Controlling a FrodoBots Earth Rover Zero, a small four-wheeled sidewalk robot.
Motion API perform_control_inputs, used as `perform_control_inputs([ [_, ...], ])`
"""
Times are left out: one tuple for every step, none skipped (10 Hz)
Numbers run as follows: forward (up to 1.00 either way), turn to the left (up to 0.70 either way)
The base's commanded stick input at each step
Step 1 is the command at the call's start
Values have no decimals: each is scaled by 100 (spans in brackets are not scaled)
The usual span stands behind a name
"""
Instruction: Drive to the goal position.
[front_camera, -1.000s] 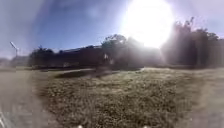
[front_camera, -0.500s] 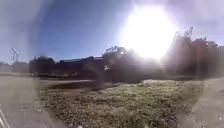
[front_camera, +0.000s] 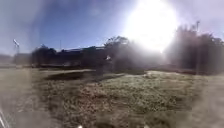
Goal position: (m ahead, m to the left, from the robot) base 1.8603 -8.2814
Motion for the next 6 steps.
perform_control_inputs([
  [100, 0],
  [100, 0],
  [100, 0],
  [100, 0],
  [100, 0],
  [100, 0],
])
